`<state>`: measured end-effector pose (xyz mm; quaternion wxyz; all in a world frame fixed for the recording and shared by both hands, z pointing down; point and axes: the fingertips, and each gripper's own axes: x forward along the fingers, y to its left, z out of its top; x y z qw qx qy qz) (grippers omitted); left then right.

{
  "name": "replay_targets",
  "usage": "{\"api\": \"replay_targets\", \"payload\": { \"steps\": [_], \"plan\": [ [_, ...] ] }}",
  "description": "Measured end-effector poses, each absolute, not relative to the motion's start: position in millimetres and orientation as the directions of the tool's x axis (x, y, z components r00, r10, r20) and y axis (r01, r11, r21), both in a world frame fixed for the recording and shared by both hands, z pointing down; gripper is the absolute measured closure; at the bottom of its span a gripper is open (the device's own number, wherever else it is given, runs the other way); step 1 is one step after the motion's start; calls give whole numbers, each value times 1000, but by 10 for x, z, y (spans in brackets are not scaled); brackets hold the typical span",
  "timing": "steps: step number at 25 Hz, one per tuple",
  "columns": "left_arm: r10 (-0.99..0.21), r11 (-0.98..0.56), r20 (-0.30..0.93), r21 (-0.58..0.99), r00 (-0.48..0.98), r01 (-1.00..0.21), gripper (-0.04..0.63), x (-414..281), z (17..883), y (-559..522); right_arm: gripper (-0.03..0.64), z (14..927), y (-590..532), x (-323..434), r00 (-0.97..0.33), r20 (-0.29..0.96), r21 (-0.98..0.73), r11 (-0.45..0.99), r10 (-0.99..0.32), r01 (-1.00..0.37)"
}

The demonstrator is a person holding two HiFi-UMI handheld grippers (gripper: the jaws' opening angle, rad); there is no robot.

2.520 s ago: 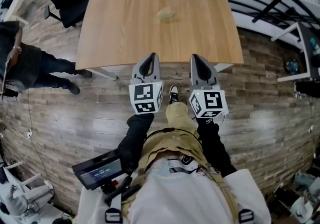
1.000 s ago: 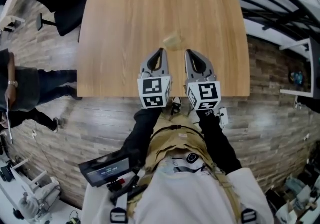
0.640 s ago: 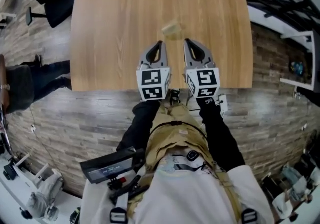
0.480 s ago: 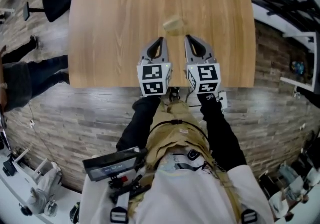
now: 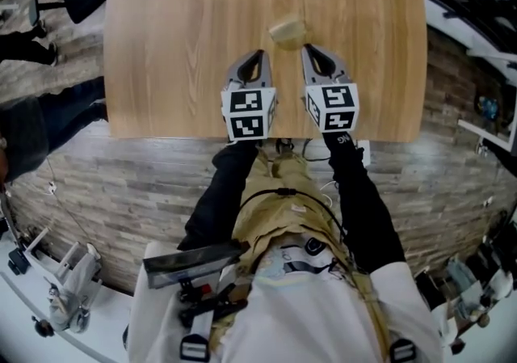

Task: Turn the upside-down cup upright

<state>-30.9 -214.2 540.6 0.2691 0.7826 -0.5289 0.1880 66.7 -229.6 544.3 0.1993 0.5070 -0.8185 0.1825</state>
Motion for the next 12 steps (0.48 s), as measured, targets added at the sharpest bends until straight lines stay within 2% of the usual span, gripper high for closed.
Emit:
{"api": "replay_targets", "payload": {
  "steps": [12],
  "plan": [
    [-670,-297,641,230,374,-927,594,-263,5803,-2386,592,5943,-2658,728,-402,592,-114,422,-698,-900]
  ]
}}
